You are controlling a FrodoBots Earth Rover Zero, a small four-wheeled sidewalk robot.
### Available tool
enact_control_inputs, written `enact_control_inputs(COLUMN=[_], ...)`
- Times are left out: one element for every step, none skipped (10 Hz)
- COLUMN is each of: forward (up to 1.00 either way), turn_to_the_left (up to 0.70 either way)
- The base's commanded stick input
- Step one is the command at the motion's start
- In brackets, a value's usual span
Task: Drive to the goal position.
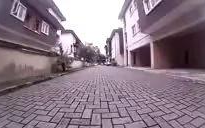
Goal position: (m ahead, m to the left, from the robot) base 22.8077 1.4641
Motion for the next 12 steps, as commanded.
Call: enact_control_inputs(forward=[0.70,0.70,0.70,0.70,0.70,0.70,0.70,0.70,0.70,0.70,0.70,0.70], turn_to_the_left=[0.00,0.00,0.00,0.00,0.00,0.00,0.00,0.00,0.00,0.00,0.00,0.00])
